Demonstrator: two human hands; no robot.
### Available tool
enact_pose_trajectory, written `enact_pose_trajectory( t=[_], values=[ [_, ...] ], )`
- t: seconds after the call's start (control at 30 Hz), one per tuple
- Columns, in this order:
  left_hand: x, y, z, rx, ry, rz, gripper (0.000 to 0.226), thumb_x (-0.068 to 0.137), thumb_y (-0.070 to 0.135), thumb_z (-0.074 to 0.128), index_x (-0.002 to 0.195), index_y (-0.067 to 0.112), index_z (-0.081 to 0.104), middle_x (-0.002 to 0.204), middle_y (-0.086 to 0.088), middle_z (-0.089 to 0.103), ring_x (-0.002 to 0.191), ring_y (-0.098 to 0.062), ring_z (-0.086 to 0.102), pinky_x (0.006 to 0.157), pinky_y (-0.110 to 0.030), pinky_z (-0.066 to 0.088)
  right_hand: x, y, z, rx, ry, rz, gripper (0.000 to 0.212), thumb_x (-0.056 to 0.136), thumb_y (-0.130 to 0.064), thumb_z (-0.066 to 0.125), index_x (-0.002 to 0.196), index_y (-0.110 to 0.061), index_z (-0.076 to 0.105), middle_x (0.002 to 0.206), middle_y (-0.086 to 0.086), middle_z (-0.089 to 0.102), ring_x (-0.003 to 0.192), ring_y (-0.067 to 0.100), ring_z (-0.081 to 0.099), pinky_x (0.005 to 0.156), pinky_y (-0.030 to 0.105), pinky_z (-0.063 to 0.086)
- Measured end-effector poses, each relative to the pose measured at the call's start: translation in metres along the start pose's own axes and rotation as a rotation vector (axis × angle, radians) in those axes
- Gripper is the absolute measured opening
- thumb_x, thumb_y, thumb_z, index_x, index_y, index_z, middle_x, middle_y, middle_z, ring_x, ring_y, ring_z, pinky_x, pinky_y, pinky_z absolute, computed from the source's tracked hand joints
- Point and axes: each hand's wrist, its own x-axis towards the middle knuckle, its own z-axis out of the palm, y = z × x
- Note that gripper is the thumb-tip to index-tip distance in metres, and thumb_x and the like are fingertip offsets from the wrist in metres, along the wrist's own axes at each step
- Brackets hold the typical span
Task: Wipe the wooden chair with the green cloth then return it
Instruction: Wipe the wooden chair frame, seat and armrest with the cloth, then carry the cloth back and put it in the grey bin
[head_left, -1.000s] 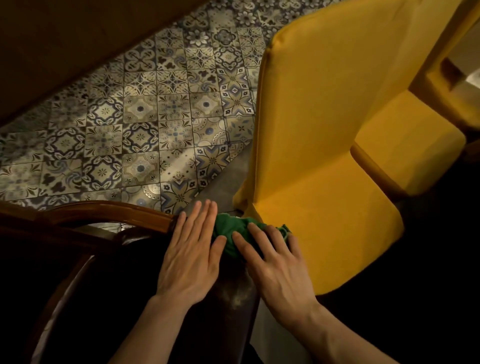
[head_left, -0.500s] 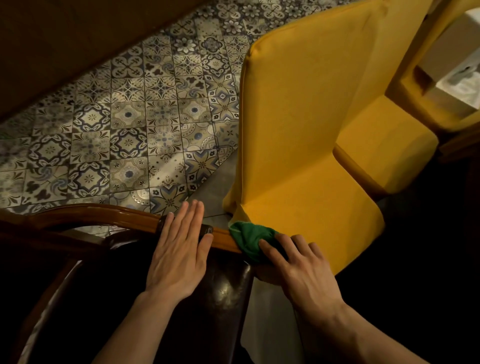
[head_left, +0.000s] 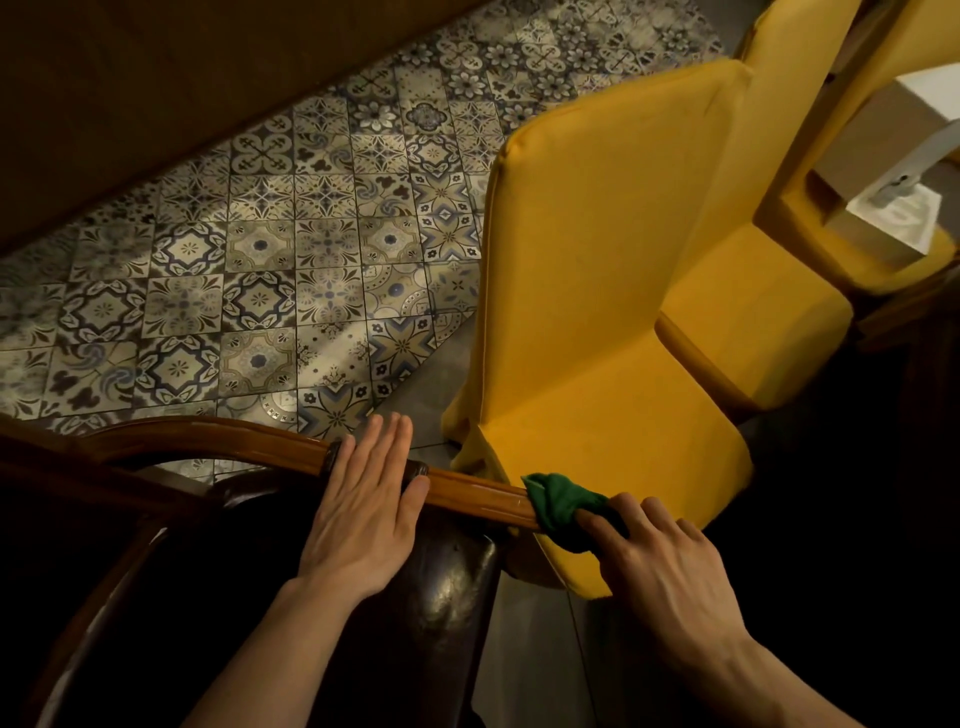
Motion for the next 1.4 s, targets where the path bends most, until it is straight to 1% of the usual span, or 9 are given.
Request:
enact_pose_trajectory(
  t=[0.13, 0.3, 0.47, 0.6, 0.77, 0.93, 1.1, 1.23, 1.4],
  values=[
    [0.004, -0.003, -0.013, -0.112, -0.101, -0.011, 0.069, 0.099, 0.059, 0.01, 0.157, 0.026, -0.01, 0.166, 0.008, -0.011, 0.145, 0.0, -0.027, 0.118, -0.029, -0.02, -0.007, -0.001, -0.019, 0.026, -0.045, 0.059, 0.058, 0.077, -0.024, 0.08, 0.131, -0.027, 0.058, 0.107, 0.006, 0.061, 0.083, 0.029, 0.057, 0.055, 0.039, 0.051],
    [-0.01, 0.018, -0.057, -0.294, -0.129, -0.026, 0.078, 0.09, 0.06, 0.053, 0.155, 0.046, 0.011, 0.165, 0.016, 0.011, 0.136, 0.008, -0.007, 0.113, -0.027, 0.003, -0.003, -0.01, -0.066, 0.214, 0.051, 0.049, 0.045, 0.097, -0.048, 0.052, 0.139, -0.038, 0.039, 0.119, -0.009, 0.057, 0.1, 0.015, 0.056, 0.065, 0.027, 0.051],
    [-0.037, 0.054, -0.109, -0.325, -0.167, 0.108, 0.099, 0.076, 0.063, 0.071, 0.144, 0.068, 0.0, 0.163, 0.018, 0.017, 0.15, -0.01, 0.01, 0.117, -0.041, 0.016, -0.002, -0.032, -0.12, 0.495, 0.087, 0.051, 0.05, 0.09, -0.048, 0.064, 0.127, -0.033, 0.035, 0.115, -0.008, 0.067, 0.091, 0.014, 0.066, 0.071, 0.035, 0.057],
    [-0.054, 0.064, -0.157, -0.295, -0.104, 0.204, 0.094, 0.075, 0.057, 0.075, 0.145, 0.065, 0.013, 0.151, 0.02, 0.041, 0.138, -0.009, 0.037, 0.114, -0.038, 0.034, -0.007, -0.046, -0.162, 0.668, 0.068, -0.044, 0.053, 0.082, -0.049, 0.072, 0.119, -0.032, 0.038, 0.112, -0.001, 0.069, 0.094, 0.019, 0.065, 0.077, 0.043, 0.057],
    [-0.079, 0.069, -0.226, -0.252, 0.102, 0.278, 0.044, 0.083, 0.022, 0.071, 0.117, 0.044, 0.054, 0.11, 0.027, 0.062, 0.106, 0.0, 0.055, 0.088, -0.026, 0.045, -0.027, -0.059, -0.222, 0.824, 0.11, -0.235, 0.068, 0.07, -0.057, 0.083, 0.117, -0.024, 0.045, 0.105, -0.004, 0.066, 0.085, 0.012, 0.061, 0.072, 0.034, 0.052],
    [-0.102, 0.076, -0.302, -0.144, 0.251, 0.315, 0.035, 0.081, 0.012, 0.065, 0.1, 0.04, 0.054, 0.087, 0.029, 0.056, 0.085, -0.001, 0.053, 0.065, -0.019, 0.036, -0.05, -0.066, -0.274, 0.812, 0.099, -0.33, 0.073, 0.065, -0.034, 0.091, 0.123, -0.029, 0.047, 0.11, -0.009, 0.068, 0.09, 0.001, 0.064, 0.069, 0.013, 0.05],
    [-0.125, 0.081, -0.374, 0.004, 0.338, 0.311, 0.029, 0.083, 0.016, 0.065, 0.095, 0.038, 0.052, 0.087, 0.019, 0.061, 0.079, -0.009, 0.056, 0.063, -0.034, 0.04, -0.066, -0.076, -0.328, 0.542, 0.351, -0.295, 0.043, 0.075, -0.028, 0.08, 0.11, -0.027, 0.054, 0.103, -0.004, 0.066, 0.088, 0.019, 0.061, 0.069, 0.038, 0.052],
    [-0.147, 0.087, -0.429, 0.089, 0.445, 0.295, 0.022, 0.084, 0.02, 0.064, 0.094, 0.036, 0.052, 0.085, 0.016, 0.062, 0.077, -0.012, 0.057, 0.061, -0.033, 0.035, -0.081, -0.085, -0.38, 0.422, 0.582, -0.31, 0.028, 0.082, -0.026, 0.074, 0.105, -0.026, 0.058, 0.098, -0.001, 0.065, 0.083, 0.023, 0.06, 0.059, 0.034, 0.042],
    [-0.18, 0.096, -0.496, 0.182, 0.597, 0.305, 0.018, 0.086, 0.024, 0.065, 0.093, 0.034, 0.052, 0.085, 0.013, 0.064, 0.079, -0.017, 0.06, 0.064, -0.034, 0.033, -0.107, -0.105, -0.443, 0.425, 0.769, -0.308, 0.025, 0.079, -0.019, 0.076, 0.103, -0.021, 0.067, 0.093, 0.001, 0.071, 0.081, 0.023, 0.065, 0.065, 0.042, 0.053]
  ],
)
